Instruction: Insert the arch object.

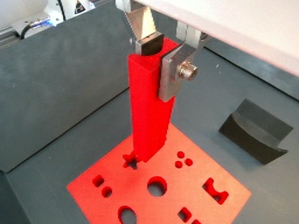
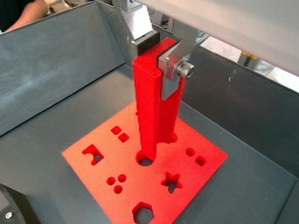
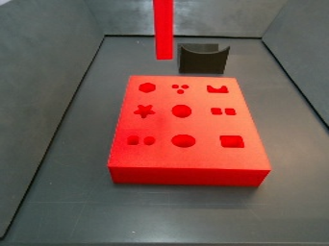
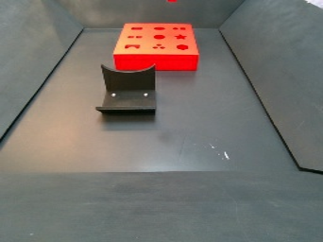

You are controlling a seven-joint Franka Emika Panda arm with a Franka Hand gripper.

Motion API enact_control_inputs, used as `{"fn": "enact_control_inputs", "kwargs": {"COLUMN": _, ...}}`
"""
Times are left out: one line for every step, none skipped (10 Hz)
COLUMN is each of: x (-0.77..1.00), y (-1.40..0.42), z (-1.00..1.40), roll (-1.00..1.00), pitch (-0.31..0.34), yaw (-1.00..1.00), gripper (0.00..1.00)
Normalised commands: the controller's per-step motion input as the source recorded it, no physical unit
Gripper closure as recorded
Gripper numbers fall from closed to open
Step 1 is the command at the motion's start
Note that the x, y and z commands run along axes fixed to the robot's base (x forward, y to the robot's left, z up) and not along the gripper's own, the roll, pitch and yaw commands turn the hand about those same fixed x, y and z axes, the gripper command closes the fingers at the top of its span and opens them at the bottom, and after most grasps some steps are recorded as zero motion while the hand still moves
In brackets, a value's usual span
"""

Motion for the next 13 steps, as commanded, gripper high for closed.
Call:
{"fn": "enact_control_inputs", "kwargs": {"x": 0.0, "y": 0.0, "z": -0.02, "roll": -0.04, "pitch": 0.0, "yaw": 0.0, "gripper": 1.0}}
{"fn": "enact_control_inputs", "kwargs": {"x": 0.0, "y": 0.0, "z": 0.0, "roll": -0.04, "pitch": 0.0, "yaw": 0.0, "gripper": 1.0}}
{"fn": "enact_control_inputs", "kwargs": {"x": 0.18, "y": 0.0, "z": -0.06, "roll": -0.04, "pitch": 0.0, "yaw": 0.0, "gripper": 1.0}}
{"fn": "enact_control_inputs", "kwargs": {"x": 0.41, "y": 0.0, "z": -0.17, "roll": 0.0, "pitch": 0.0, "yaw": -0.42, "gripper": 1.0}}
{"fn": "enact_control_inputs", "kwargs": {"x": 0.34, "y": 0.09, "z": -0.28, "roll": 0.0, "pitch": 0.0, "yaw": -0.83, "gripper": 1.0}}
{"fn": "enact_control_inputs", "kwargs": {"x": 0.29, "y": 0.16, "z": -0.26, "roll": 0.0, "pitch": 0.0, "yaw": -0.89, "gripper": 1.0}}
{"fn": "enact_control_inputs", "kwargs": {"x": 0.31, "y": 0.17, "z": -0.25, "roll": 0.0, "pitch": 0.0, "yaw": -0.88, "gripper": 1.0}}
{"fn": "enact_control_inputs", "kwargs": {"x": 0.32, "y": 0.17, "z": -0.23, "roll": 0.0, "pitch": -0.003, "yaw": -0.87, "gripper": 1.0}}
{"fn": "enact_control_inputs", "kwargs": {"x": 0.43, "y": 0.21, "z": -0.09, "roll": -0.07, "pitch": -0.004, "yaw": -0.78, "gripper": 1.0}}
{"fn": "enact_control_inputs", "kwargs": {"x": 0.52, "y": 0.26, "z": -0.03, "roll": -0.07, "pitch": 0.0, "yaw": -0.72, "gripper": 1.0}}
{"fn": "enact_control_inputs", "kwargs": {"x": 0.56, "y": 0.27, "z": -0.01, "roll": -0.06, "pitch": 0.0, "yaw": -0.68, "gripper": 1.0}}
{"fn": "enact_control_inputs", "kwargs": {"x": 0.59, "y": 0.24, "z": -0.05, "roll": -0.04, "pitch": 0.0, "yaw": -0.64, "gripper": 1.0}}
{"fn": "enact_control_inputs", "kwargs": {"x": 0.58, "y": 0.11, "z": -0.05, "roll": 0.0, "pitch": 0.004, "yaw": -0.57, "gripper": 1.0}}
